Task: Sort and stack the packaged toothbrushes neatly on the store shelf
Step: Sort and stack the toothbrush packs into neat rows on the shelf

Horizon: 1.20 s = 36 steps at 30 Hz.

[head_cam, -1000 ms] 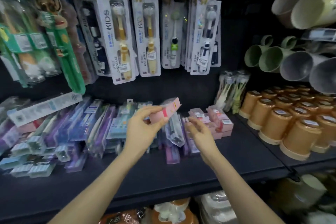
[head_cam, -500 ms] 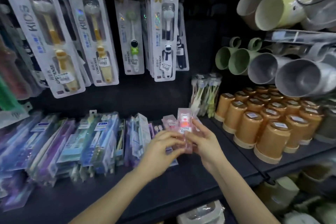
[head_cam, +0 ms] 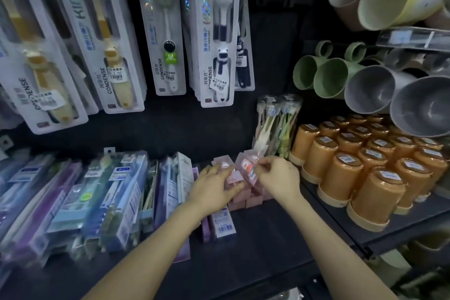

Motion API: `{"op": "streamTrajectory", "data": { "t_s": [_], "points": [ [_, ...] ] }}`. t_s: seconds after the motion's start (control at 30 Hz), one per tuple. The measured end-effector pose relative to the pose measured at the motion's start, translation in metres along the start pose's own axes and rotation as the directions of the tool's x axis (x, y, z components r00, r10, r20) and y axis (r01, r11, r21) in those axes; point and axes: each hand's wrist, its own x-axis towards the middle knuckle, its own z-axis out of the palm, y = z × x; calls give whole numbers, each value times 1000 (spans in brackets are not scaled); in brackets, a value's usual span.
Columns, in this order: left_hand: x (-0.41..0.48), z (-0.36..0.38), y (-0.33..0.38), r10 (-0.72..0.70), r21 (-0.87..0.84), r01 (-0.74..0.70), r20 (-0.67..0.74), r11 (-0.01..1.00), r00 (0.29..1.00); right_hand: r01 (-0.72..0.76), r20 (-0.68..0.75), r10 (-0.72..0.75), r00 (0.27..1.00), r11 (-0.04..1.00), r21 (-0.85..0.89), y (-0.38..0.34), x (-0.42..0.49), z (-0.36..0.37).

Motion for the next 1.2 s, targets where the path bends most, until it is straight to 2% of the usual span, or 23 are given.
{"op": "streamTrajectory", "data": {
  "t_s": [0.13,0.2,0.33,0.53,0.7,0.77,0.83,0.87,0.93,0.97,1.07,1.13,1.2],
  "points": [
    [1,6,-5,1,-69,0,20,998,1000,71,-123,-90,988,985,-156,6,1,16],
    [1,7,-7,10,-80,-9,13,997,1000,47,-156,-80,985,977,-210,11,2,24],
    [2,9,-9,22,-118,-18,34,993,999,-74,8,76,997,987,-140,22,7,33],
    [7,10,-5,7,-281,15,79,960,997,39,-49,-28,998,975,219,19,-4,34],
    [9,4,-1,-15,-304,48,110,952,994,54,87,-69,994,985,164,25,-2,22],
    [4,-3,0,4,-292,25,98,956,995,83,134,-91,987,995,60,24,-2,17],
    [-6,-14,-5,21,-253,-20,1,967,1000,134,46,-129,991,982,-131,19,-9,11],
    [-14,-19,-10,30,-205,-43,-67,978,997,167,-49,-176,983,974,-151,15,-17,9],
    [-35,-28,-26,63,-34,-68,-125,997,990,266,-191,-273,943,962,-58,4,-44,7],
    [-46,-30,-36,73,72,-67,-85,995,994,301,-199,-301,933,953,-32,-1,-60,9],
    [-76,-32,-57,43,266,-65,87,962,995,262,43,-260,965,963,-62,-12,-97,29],
    [-91,-35,-60,59,288,-75,63,955,996,194,174,-184,967,980,-38,-17,-109,44],
    [-104,-38,-59,78,277,-74,-3,958,997,165,209,-160,965,986,-5,-28,-119,55]
  ]
}}
